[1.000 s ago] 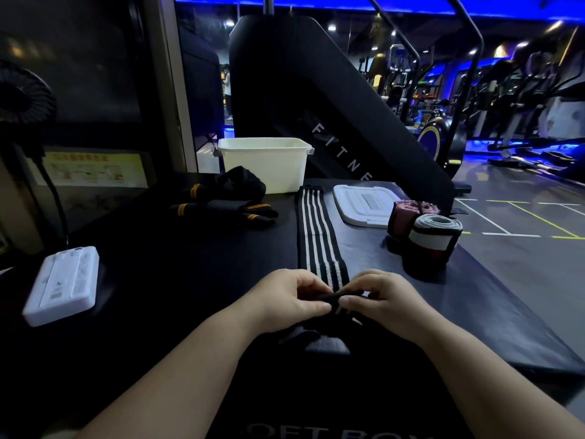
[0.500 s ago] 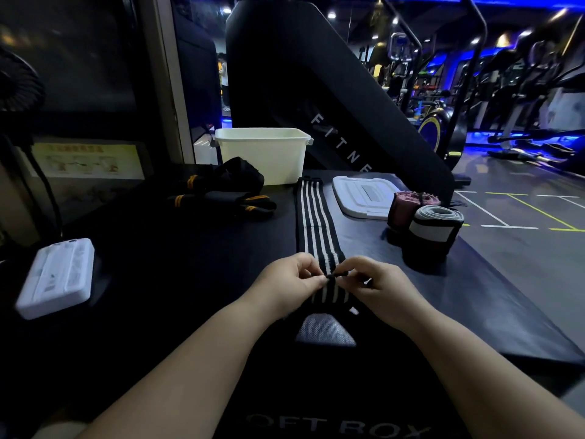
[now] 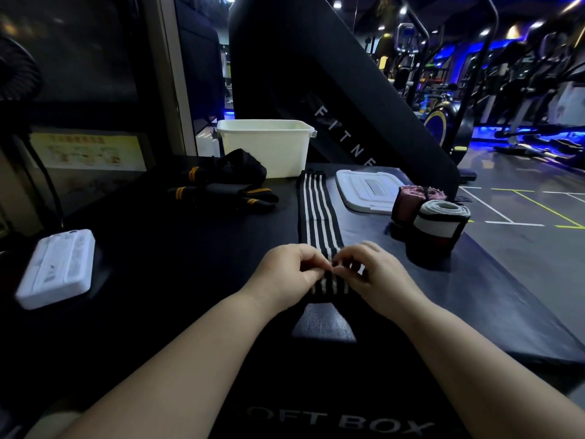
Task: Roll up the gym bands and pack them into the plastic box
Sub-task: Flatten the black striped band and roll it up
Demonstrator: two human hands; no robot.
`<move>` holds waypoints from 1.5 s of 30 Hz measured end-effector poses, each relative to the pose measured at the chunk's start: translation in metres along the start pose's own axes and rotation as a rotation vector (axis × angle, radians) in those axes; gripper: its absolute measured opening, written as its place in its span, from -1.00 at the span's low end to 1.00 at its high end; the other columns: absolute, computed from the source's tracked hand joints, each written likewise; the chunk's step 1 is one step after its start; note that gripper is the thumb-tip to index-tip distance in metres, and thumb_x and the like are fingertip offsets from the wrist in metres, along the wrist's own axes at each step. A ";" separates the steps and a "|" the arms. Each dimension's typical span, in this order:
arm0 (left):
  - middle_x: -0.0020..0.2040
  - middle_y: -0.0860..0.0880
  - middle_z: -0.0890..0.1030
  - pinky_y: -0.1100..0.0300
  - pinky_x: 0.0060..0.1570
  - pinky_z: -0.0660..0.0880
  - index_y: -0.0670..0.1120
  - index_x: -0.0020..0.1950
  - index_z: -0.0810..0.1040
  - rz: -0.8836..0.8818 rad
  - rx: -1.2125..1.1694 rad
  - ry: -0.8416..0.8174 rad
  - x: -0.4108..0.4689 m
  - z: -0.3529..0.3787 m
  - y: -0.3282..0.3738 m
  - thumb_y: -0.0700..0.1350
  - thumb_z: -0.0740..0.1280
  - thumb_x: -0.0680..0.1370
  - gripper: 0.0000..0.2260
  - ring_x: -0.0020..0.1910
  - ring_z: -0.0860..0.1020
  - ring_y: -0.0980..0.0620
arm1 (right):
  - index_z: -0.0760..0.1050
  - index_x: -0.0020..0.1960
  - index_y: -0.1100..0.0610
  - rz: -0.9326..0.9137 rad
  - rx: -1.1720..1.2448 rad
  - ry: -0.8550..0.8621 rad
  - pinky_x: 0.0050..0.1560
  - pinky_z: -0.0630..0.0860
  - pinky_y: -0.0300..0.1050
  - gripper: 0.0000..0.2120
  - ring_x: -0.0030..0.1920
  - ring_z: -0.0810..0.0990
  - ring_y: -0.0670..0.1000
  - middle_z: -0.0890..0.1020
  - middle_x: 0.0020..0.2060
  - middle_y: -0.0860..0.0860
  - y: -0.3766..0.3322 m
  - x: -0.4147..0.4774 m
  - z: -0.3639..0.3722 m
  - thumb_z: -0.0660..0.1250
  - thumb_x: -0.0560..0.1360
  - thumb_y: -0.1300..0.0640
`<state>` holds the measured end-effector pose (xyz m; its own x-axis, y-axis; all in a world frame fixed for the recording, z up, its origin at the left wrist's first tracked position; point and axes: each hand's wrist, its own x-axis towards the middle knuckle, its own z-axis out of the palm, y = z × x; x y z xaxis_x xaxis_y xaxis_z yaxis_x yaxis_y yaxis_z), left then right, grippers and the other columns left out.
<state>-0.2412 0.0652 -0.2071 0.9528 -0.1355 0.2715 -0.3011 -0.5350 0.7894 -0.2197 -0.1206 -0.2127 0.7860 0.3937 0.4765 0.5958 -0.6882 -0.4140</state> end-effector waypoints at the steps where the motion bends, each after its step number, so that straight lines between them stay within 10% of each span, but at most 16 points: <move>1: -0.18 0.06 0.68 0.34 -0.06 0.53 0.12 -0.20 0.65 -0.007 -0.008 -0.005 0.000 -0.001 -0.001 -0.25 0.42 0.50 -0.75 -0.16 0.64 0.16 | 0.58 -0.02 0.01 -0.042 0.024 0.034 -0.10 0.42 -0.36 -0.91 -0.13 0.50 -0.21 0.53 -0.11 -0.13 0.000 -0.002 0.000 0.43 0.48 0.11; 13: 0.03 0.13 0.63 0.35 0.09 0.48 0.11 0.13 0.64 -0.011 0.094 -0.145 -0.002 -0.016 -0.008 -0.10 0.54 0.39 -0.67 0.01 0.57 0.26 | 0.66 0.08 -0.06 0.049 0.165 -0.083 -0.05 0.38 -0.51 -0.59 -0.03 0.56 -0.31 0.62 -0.12 -0.22 0.010 -0.006 -0.005 0.60 0.29 0.21; 25: -0.03 0.17 0.57 0.57 -0.04 0.31 0.08 0.06 0.65 0.055 0.155 -0.004 -0.005 -0.010 -0.014 -0.06 0.45 0.48 -0.84 0.00 0.51 0.26 | 0.67 0.07 0.01 0.027 0.059 -0.020 -0.07 0.38 -0.47 -0.78 -0.12 0.55 -0.21 0.62 -0.12 -0.15 0.003 -0.007 -0.002 0.50 0.43 0.10; 35: -0.14 -0.04 0.68 0.02 0.02 0.57 -0.05 -0.07 0.65 -0.165 0.023 -0.149 0.007 -0.012 -0.006 0.06 0.34 0.56 -0.80 -0.10 0.65 -0.03 | 0.63 -0.03 0.02 0.145 0.005 -0.121 0.03 0.43 -0.14 -0.65 -0.03 0.53 -0.10 0.60 -0.13 -0.10 0.005 -0.003 -0.001 0.21 0.52 -0.20; 40: -0.30 0.06 0.56 0.15 -0.19 0.45 -0.02 -0.09 0.63 -0.260 0.149 -0.194 0.013 -0.012 -0.002 0.17 0.29 0.56 -0.72 -0.29 0.51 0.10 | 0.44 -0.31 -0.13 0.162 -0.002 -0.141 0.03 0.45 -0.05 -0.70 -0.04 0.49 -0.11 0.55 -0.22 -0.12 0.008 -0.004 -0.001 0.20 0.57 -0.16; 45: -0.27 0.06 0.52 0.17 -0.13 0.42 -0.04 -0.07 0.60 -0.330 0.246 -0.251 0.022 -0.012 0.007 0.18 0.23 0.59 -0.68 -0.18 0.51 0.05 | 0.57 -0.11 -0.02 0.189 -0.021 -0.135 -0.02 0.43 -0.10 -0.77 -0.05 0.52 -0.07 0.56 -0.19 -0.11 0.007 -0.001 0.001 0.24 0.57 -0.12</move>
<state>-0.2226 0.0687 -0.1885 0.9850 -0.1059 -0.1365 0.0081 -0.7608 0.6489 -0.2160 -0.1247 -0.2170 0.8991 0.3336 0.2834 0.4334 -0.7696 -0.4689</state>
